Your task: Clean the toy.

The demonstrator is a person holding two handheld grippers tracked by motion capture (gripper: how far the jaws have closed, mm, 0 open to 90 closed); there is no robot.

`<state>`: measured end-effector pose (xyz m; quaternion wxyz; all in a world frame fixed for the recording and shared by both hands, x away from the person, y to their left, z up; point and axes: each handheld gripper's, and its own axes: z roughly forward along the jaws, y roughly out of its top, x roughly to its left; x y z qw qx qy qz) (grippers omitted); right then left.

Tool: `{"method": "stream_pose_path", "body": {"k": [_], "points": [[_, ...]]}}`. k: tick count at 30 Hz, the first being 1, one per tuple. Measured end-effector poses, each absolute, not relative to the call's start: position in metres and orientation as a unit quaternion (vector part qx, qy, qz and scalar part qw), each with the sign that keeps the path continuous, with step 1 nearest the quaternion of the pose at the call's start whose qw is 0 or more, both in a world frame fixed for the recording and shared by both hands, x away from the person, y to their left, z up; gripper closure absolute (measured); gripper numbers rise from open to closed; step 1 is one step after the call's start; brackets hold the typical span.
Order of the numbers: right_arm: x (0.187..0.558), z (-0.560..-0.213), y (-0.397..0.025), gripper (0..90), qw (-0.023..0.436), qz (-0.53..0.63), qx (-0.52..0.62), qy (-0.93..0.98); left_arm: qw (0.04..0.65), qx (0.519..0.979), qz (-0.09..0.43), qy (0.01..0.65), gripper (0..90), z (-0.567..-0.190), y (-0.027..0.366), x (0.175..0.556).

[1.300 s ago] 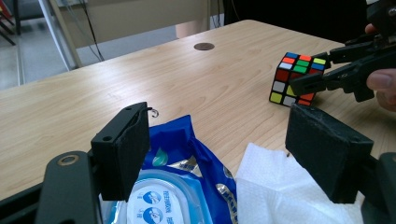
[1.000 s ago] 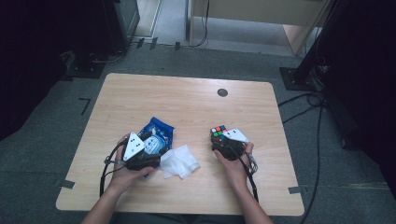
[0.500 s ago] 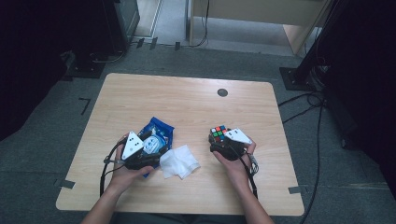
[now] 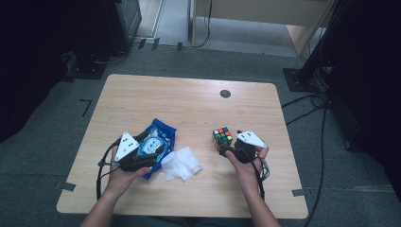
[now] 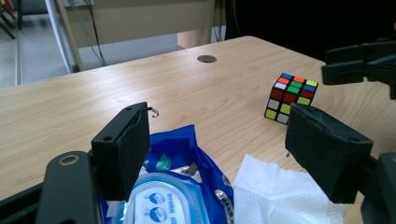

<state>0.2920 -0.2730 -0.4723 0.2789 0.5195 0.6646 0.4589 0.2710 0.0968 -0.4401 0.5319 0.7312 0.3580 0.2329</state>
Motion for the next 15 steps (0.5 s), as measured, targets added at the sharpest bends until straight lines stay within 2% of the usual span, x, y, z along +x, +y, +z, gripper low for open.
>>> {"method": "stream_pose_path", "body": {"k": [8, 15], "points": [[0.277, -0.467, -0.318, 15.4, 0.277, 0.443, 0.544, 0.657, 0.53, 0.712, 0.237, 0.396, 22.1, -0.441, 0.131, 0.264], [0.255, -0.476, -0.346, 15.3, 0.278, 0.43, 0.551, 0.659, 0.503, 0.709, 0.255, 0.424, 21.6, -0.451, 0.164, 0.257]]}}
